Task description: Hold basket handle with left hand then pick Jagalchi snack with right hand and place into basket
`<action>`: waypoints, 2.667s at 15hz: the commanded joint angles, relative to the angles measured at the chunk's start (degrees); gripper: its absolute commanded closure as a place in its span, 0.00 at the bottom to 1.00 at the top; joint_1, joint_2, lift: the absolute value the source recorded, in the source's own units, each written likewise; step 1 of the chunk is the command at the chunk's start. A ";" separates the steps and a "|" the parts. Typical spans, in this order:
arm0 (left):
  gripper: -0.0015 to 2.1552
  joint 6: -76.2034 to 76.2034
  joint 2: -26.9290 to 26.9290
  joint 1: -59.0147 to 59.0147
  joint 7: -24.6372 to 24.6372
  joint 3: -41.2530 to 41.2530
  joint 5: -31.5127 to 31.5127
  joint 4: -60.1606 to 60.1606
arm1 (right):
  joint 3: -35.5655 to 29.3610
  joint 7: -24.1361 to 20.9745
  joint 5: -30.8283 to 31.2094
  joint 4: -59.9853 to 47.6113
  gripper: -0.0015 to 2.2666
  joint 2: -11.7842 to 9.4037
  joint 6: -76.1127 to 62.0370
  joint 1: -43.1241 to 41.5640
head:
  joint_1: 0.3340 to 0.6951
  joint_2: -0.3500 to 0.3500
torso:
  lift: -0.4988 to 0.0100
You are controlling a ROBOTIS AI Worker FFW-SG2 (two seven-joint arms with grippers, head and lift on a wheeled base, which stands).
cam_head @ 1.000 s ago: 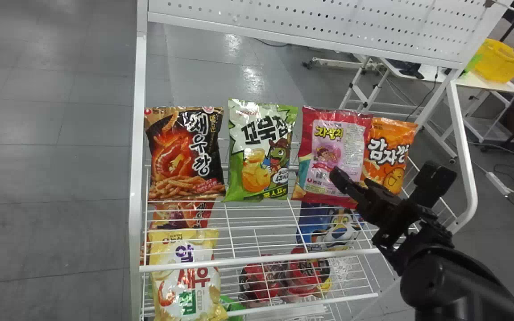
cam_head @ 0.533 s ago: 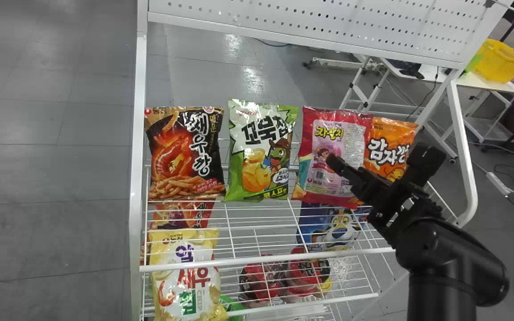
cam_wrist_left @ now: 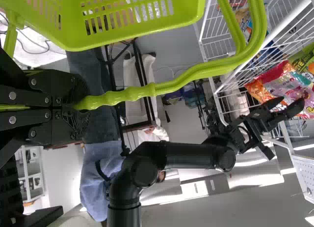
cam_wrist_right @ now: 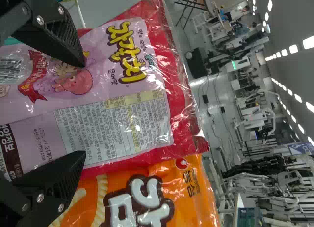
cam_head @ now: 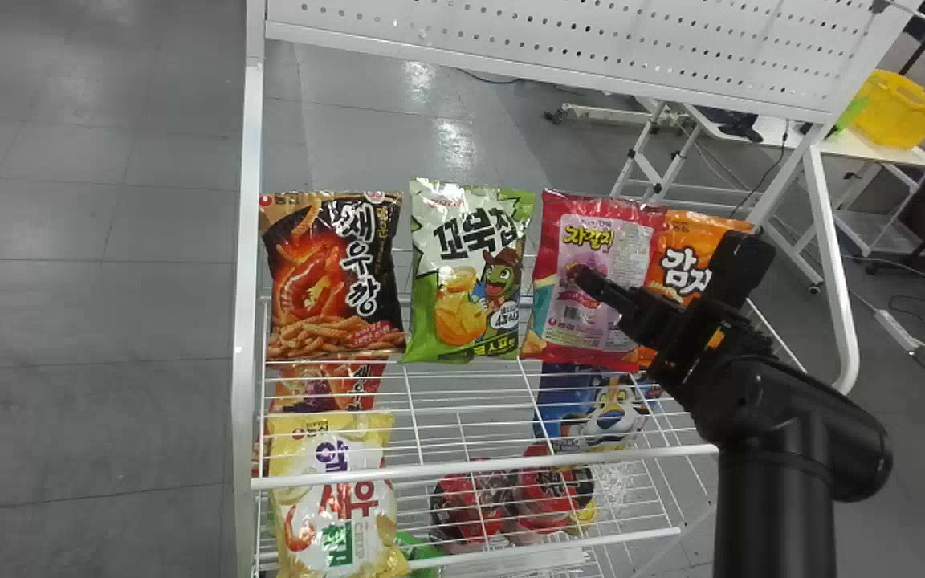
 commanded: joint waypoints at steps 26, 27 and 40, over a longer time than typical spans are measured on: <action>0.99 -2.28 -0.02 -0.35 -0.97 1.65 1.34 2.56 | -4.13 -0.77 -9.60 -33.01 0.99 0.06 36.58 10.29 | 1.00 0.00 | 0.96; 0.99 -2.28 -0.02 -0.44 -0.97 1.65 1.34 2.65 | -4.66 -0.77 -9.86 -35.65 0.99 -0.02 40.10 11.17 | 1.00 0.00 | 0.96; 0.99 -3.16 -0.20 -1.32 -0.44 1.04 1.34 4.05 | -13.54 1.33 -17.77 -58.68 0.99 1.03 47.07 25.94 | 1.00 0.00 | 0.96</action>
